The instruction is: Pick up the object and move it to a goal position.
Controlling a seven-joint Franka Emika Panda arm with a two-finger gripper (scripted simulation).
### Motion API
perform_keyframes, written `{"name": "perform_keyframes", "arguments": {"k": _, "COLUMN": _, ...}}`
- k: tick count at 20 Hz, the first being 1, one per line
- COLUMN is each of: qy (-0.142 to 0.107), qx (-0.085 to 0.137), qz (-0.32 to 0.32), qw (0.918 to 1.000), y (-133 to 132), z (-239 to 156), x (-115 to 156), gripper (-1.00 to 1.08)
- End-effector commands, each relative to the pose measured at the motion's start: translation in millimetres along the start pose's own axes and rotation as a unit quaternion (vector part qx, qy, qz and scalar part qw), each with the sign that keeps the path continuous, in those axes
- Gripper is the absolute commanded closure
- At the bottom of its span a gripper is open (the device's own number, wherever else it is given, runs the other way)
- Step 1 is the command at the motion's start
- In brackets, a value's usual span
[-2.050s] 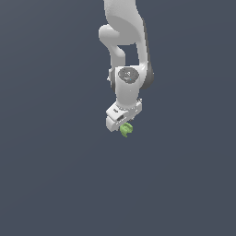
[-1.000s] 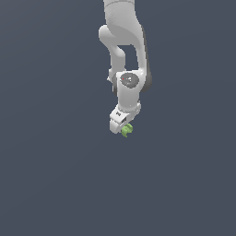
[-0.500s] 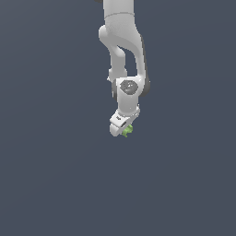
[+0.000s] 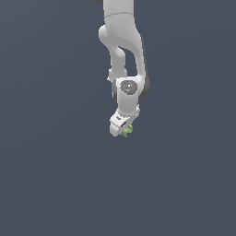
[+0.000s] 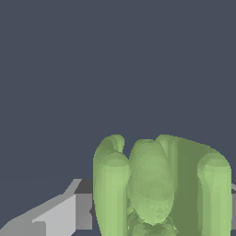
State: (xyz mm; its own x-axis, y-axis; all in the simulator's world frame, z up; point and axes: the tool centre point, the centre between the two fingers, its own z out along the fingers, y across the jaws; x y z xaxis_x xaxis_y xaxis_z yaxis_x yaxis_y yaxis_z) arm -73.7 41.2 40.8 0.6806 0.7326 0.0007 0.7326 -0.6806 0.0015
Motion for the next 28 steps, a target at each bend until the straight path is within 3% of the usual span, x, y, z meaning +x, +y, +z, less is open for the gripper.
{"name": "perform_keyframes", "arguments": {"k": 1, "qy": 0.0, "qx": 0.0, "qz": 0.0, "qw": 1.0, "y": -0.2, "z": 0.1, "x": 0.6, "gripper": 1.08}}
{"name": "perform_keyframes", "arguments": {"k": 12, "qy": 0.0, "qx": 0.0, "qz": 0.0, "qw": 1.0, "y": 2.1, "z": -3.9, "x": 34.0, "gripper": 1.08}}
{"name": "perform_keyframes", "arguments": {"k": 28, "qy": 0.0, "qx": 0.001, "qz": 0.0, "qw": 1.0, "y": 12.3, "z": -16.0, "x": 142.2, "gripper": 1.08}}
